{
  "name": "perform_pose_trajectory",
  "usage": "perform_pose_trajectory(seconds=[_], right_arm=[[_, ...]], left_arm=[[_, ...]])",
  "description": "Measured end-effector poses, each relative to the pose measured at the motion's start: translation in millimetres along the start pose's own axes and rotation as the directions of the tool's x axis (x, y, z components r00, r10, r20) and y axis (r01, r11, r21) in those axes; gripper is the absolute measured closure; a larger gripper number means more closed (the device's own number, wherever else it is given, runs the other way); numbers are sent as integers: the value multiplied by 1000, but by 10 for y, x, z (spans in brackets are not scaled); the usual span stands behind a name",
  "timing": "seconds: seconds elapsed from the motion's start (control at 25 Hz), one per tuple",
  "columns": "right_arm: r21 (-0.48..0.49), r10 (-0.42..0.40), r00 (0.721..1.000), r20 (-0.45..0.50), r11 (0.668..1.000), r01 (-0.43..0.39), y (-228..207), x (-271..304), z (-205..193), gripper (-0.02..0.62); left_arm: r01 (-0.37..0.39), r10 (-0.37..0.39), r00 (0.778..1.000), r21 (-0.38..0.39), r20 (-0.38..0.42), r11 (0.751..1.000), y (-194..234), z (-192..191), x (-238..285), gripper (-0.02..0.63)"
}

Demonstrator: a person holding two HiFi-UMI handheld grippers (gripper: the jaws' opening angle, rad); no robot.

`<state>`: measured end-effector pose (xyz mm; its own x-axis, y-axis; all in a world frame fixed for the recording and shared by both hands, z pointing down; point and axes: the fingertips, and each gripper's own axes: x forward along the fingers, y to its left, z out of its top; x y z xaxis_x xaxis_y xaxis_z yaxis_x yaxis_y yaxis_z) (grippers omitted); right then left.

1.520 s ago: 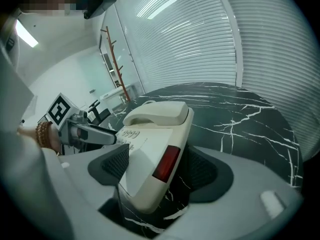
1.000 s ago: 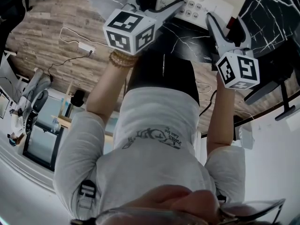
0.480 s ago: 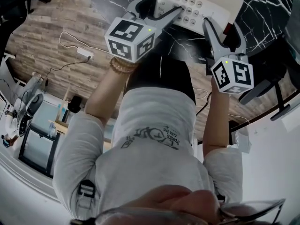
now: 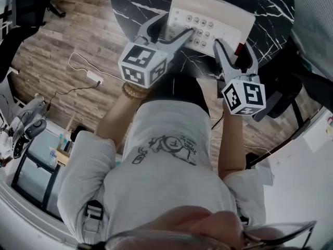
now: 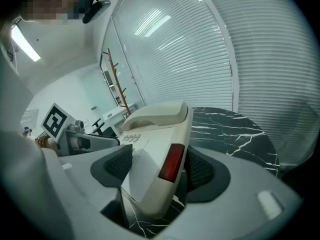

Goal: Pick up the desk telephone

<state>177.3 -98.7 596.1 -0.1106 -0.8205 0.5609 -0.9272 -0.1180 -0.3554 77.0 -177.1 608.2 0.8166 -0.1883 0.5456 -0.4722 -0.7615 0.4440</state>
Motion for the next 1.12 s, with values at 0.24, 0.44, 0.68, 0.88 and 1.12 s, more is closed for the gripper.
perform_pose_trajectory(seconds=[0.24,0.44,0.68,0.88,1.12], right_arm=[[-21,14,998,61,1000,-13,260,-366,443,267],[-33,18,994,105,999,-15,457,-672,762,265],[-60,22,988,150,998,-13,717,-1057,1093,264],[-81,27,981,191,997,-12,924,-1362,1333,262],[-98,35,970,242,995,-12,1112,-1674,1570,261]], left_arm=[[-23,21,997,32,69,999,-279,471,-393,292],[-29,21,993,65,119,998,-521,808,-702,292],[-47,32,984,83,178,995,-813,1120,-1102,291],[-59,34,972,103,231,993,-1044,1356,-1422,291],[-76,33,959,144,282,987,-1297,1594,-1732,290]])
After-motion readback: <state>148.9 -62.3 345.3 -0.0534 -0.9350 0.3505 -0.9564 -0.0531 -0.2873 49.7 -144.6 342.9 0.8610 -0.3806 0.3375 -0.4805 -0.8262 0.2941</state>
